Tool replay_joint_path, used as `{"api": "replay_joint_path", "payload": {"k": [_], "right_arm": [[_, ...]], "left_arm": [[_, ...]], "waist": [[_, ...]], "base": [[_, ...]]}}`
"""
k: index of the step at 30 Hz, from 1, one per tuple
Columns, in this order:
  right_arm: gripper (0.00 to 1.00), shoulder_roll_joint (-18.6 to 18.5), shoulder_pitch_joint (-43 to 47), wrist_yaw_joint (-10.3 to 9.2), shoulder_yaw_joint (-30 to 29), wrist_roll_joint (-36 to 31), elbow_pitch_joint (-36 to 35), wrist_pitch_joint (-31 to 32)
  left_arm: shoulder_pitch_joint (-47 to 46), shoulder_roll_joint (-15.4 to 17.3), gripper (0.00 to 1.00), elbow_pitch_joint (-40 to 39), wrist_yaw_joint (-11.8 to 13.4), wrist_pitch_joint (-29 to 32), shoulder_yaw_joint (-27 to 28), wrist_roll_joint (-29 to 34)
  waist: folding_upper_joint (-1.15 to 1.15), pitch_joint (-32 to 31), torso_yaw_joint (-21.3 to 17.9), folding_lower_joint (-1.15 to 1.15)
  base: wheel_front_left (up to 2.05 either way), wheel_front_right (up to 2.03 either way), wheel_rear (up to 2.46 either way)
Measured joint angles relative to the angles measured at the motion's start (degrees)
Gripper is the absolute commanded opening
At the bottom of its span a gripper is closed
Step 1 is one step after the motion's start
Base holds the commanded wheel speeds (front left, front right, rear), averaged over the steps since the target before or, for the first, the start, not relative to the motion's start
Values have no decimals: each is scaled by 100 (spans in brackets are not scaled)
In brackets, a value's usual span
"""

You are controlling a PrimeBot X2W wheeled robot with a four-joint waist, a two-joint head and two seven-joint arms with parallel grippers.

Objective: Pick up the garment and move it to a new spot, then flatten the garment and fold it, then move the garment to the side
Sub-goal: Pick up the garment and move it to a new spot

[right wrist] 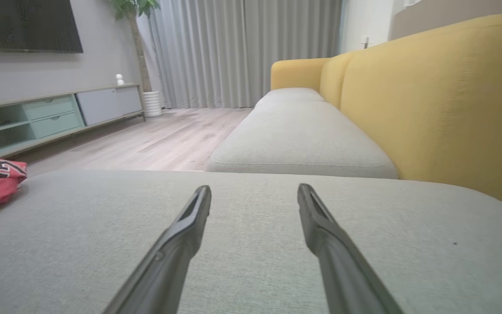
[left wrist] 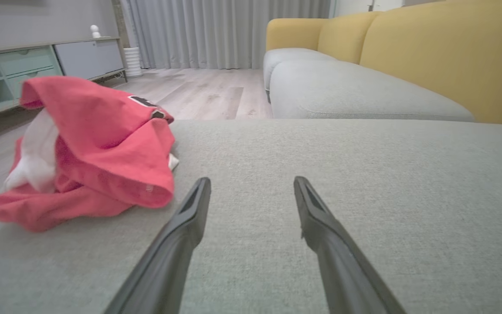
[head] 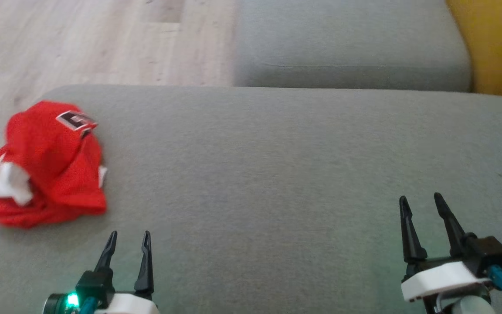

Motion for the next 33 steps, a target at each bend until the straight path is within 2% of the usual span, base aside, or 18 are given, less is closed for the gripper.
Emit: {"api": "replay_joint_path", "payload": {"k": [12,17,20,25,29,33], "right_arm": [[100,23,9,0,244,1,0,0],[100,41,-52,0,344,1,8,0],[100,52,-135,0,435,1,5,0],[100,-15,-170,0,572,-1,-34,0],[100,-223,-543,0,682,-5,-114,0],[100,-379,-971,0,781,-5,-218,-15]], "left_arm": [[36,-3,100,-67,1,0,80,41],[86,-3,100,-123,1,0,104,33],[72,-7,100,-182,-30,0,131,-21],[-325,56,100,-292,-275,275,151,-272],[-1295,400,100,-411,-457,879,197,-519],[-2318,831,100,-364,-527,1536,274,-900]], "waist": [[0,11,1551,0],[0,51,1887,0],[0,140,1893,0],[0,393,1694,-1],[0,795,1487,1],[0,1238,1225,2]], "base": [[0,0,0],[0,0,0],[0,0,0],[0,0,0],[0,0,0],[0,0,0]]}}
